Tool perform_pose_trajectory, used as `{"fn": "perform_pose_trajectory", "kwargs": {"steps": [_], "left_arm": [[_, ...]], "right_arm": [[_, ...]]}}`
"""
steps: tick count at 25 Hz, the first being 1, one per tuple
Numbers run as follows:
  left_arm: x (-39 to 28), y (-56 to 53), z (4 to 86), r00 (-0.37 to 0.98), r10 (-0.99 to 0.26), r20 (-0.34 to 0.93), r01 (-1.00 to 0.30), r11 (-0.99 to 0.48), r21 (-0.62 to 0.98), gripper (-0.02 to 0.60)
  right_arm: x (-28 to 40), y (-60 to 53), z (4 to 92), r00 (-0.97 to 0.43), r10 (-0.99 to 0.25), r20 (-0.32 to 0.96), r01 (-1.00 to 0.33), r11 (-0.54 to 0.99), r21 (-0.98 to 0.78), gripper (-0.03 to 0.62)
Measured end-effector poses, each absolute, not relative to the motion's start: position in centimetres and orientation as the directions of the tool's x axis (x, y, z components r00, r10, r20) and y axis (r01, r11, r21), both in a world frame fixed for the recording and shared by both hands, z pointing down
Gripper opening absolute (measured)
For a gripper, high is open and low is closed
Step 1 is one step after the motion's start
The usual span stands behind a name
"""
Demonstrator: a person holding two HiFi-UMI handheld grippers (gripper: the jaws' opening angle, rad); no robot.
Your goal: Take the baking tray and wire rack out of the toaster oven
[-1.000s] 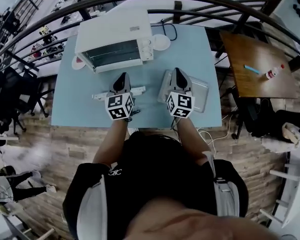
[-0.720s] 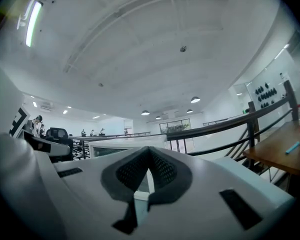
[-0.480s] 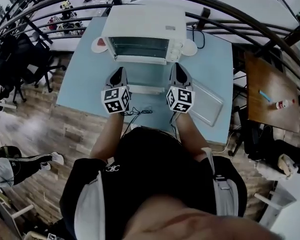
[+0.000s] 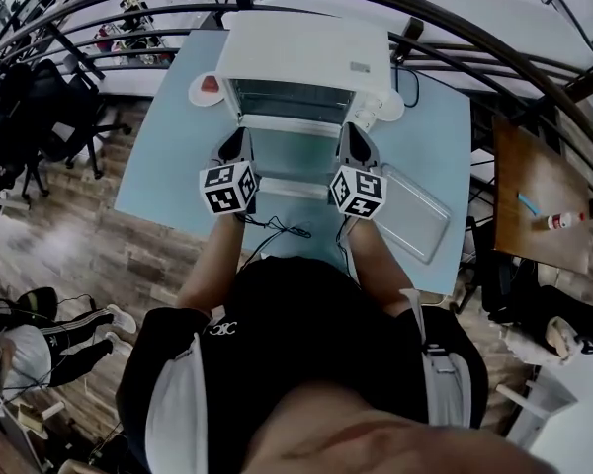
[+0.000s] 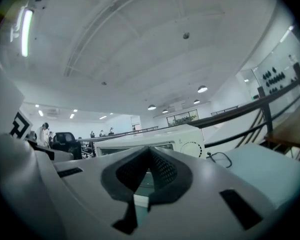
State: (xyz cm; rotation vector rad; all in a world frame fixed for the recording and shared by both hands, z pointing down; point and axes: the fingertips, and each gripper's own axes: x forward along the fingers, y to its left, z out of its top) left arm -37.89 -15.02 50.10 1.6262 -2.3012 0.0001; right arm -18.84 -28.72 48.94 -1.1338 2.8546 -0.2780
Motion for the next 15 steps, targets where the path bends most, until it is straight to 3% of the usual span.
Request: {"fn": "perform_pose_trajectory", "kwargs": {"steps": [2, 5, 8, 15], "left_arm": [[-38.8, -16.1, 50.7, -0.270, -0.923, 0.276, -0.903, 0.342, 0.260, 0.021], [-40.1, -17.4, 51.5, -0.234, -0.934, 0.272, -0.867, 0.327, 0.377, 0.031], [-41.1, -18.7, 52.3, -0.187, -0.951, 0.247, -0.796, 0.294, 0.529, 0.113], [-43.9, -21.5, 55.7, -0.129, -0.972, 0.196, -0.464, 0.234, 0.854, 0.141]], "right_arm": [[-19.4, -29.7, 49.9, -0.727, -0.685, 0.037, -0.662, 0.686, -0.304, -0.002], [-20.3, -30.9, 51.6, -0.731, -0.678, 0.073, -0.614, 0.609, -0.502, 0.071], [-20.7, -32.1, 53.5, -0.720, -0.686, 0.104, -0.569, 0.498, -0.655, 0.088], [-22.4, -34.0, 56.7, -0.690, -0.712, 0.130, -0.459, 0.291, -0.839, 0.103]]}}
